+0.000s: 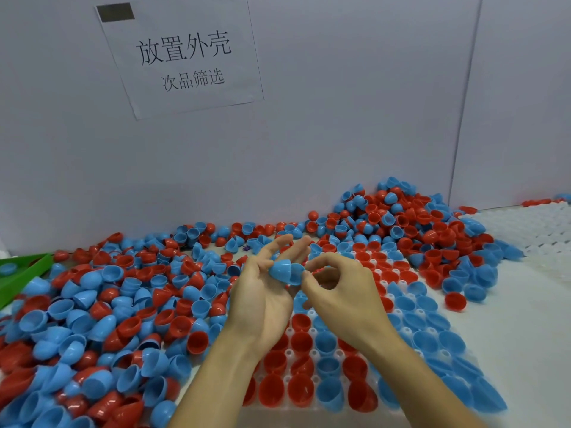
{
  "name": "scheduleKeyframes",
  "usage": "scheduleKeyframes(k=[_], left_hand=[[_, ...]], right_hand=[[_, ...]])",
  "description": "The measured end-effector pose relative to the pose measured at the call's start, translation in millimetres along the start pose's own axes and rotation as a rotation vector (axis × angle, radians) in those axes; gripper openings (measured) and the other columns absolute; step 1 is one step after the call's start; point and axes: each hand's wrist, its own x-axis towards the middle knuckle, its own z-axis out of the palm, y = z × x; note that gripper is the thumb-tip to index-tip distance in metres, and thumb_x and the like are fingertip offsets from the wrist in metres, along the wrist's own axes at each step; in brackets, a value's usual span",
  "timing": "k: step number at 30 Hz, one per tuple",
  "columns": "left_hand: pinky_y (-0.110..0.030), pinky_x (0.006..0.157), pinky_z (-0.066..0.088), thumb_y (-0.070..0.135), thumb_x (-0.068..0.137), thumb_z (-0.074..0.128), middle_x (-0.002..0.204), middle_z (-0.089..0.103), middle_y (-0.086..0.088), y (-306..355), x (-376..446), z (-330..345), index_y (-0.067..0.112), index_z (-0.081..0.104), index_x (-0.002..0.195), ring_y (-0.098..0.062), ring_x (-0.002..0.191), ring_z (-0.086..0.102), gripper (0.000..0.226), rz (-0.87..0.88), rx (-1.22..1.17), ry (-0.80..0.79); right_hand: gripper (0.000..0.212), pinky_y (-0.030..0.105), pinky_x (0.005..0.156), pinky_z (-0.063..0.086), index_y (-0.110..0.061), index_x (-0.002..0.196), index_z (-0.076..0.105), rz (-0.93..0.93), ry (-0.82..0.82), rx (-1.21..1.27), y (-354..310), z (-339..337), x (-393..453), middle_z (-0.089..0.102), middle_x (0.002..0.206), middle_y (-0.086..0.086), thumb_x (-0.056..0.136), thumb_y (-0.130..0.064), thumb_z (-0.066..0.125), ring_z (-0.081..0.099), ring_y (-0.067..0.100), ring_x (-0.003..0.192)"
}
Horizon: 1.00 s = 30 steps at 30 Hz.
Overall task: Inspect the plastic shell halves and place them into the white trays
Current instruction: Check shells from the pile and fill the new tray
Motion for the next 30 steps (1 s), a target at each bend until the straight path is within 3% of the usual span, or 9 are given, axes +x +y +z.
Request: scheduleKeyframes(k=[4,10,15,19,22,24,27,29,30], left_hand=[[-0.037,0.085,0.06,0.007,0.097,0.032,0.127,0.069,-0.014,-1.9,-1.5,-0.2,0.007,0.057,0.13,-0.026,0.119,0.066,0.041,-0.013,0.048,-0.022],[-0.033,0.078,0.059,0.023,0.097,0.062,0.114,0.071,-0.011,-9.7,1.0,1.5,0.009,0.067,0.116,-0.024,0.1,0.072,0.024,0.024,0.422,0.076],[-0.027,0.072,0.058,0.012,0.09,0.071,0.105,0.075,-0.01,-3.9,-0.2,-5.9,0.012,0.075,0.104,-0.025,0.093,0.075,0.016,0.007,0.542,0.122],[-0.035,0.081,0.058,0.02,0.087,0.073,0.117,0.07,-0.006,35.2,-0.7,-27.0,0.018,0.067,0.112,-0.023,0.1,0.071,0.026,0.184,0.637,0.442],[-0.048,0.107,0.044,0.043,0.088,0.072,0.151,0.049,-0.007,67.5,-12.9,-51.8,0.019,0.044,0.148,-0.027,0.135,0.05,0.07,0.231,1.079,0.748],[-0.054,0.11,0.039,0.043,0.091,0.07,0.157,0.041,-0.01,73.7,-20.7,-57.3,0.016,0.036,0.154,-0.032,0.142,0.04,0.076,0.224,1.259,0.855],[-0.033,0.086,0.049,0.026,0.097,0.064,0.127,0.064,-0.006,68.0,-21.4,-48.3,0.011,0.061,0.128,-0.021,0.112,0.058,0.035,0.364,1.331,0.791],[-0.018,0.067,0.041,0.021,0.099,0.06,0.102,0.069,0.0,58.8,-18.4,-36.7,0.014,0.068,0.103,-0.01,0.087,0.06,0.011,0.332,1.377,0.65],[-0.017,0.06,0.038,0.021,0.1,0.058,0.089,0.069,0.002,54.0,-16.2,-30.7,0.016,0.066,0.088,-0.006,0.075,0.058,0.015,0.279,1.414,0.587]], right_hand=[[0.012,0.017,0.051,0.054,-0.018,0.085,0.068,0.03,0.071,0.105,-2.7,-2.6,-1.3,0.072,0.063,-0.002,0.088,-0.006,0.068,0.07,0.009,0.055],[0.012,0.012,0.054,0.053,-0.019,0.083,0.068,-0.028,0.208,-0.081,2.3,-5.3,0.9,0.067,0.064,-0.009,0.086,-0.007,0.071,0.067,-0.001,0.058],[0.009,0.012,0.054,0.052,-0.016,0.09,0.071,-0.056,0.215,-0.095,2.9,-6.7,2.0,0.065,0.065,-0.01,0.089,-0.008,0.068,0.066,-0.001,0.063],[0.018,0.018,0.053,0.055,-0.021,0.094,0.069,-0.01,0.265,-0.062,4.1,-22.4,6.8,0.068,0.068,-0.008,0.092,-0.005,0.061,0.068,0.008,0.059],[0.019,0.013,0.051,0.051,-0.025,0.093,0.068,0.022,0.315,-0.049,7.2,-36.3,11.3,0.068,0.074,-0.008,0.091,-0.007,0.06,0.068,0.005,0.061],[0.017,0.011,0.049,0.048,-0.024,0.094,0.069,0.051,0.33,-0.068,9.8,-42.0,14.4,0.067,0.076,-0.009,0.091,-0.009,0.061,0.068,0.005,0.061],[0.018,0.013,0.048,0.047,-0.022,0.093,0.072,0.099,0.308,-0.1,13.2,-50.1,18.0,0.069,0.075,-0.009,0.091,-0.009,0.059,0.069,0.008,0.061],[0.021,0.015,0.05,0.05,-0.022,0.091,0.073,0.129,0.3,-0.126,13.2,-59.6,20.6,0.07,0.072,-0.008,0.09,-0.008,0.057,0.068,0.008,0.061],[0.023,0.016,0.051,0.052,-0.022,0.09,0.074,0.149,0.295,-0.138,12.6,-66.4,22.3,0.071,0.07,-0.008,0.09,-0.008,0.056,0.068,0.008,0.06]])
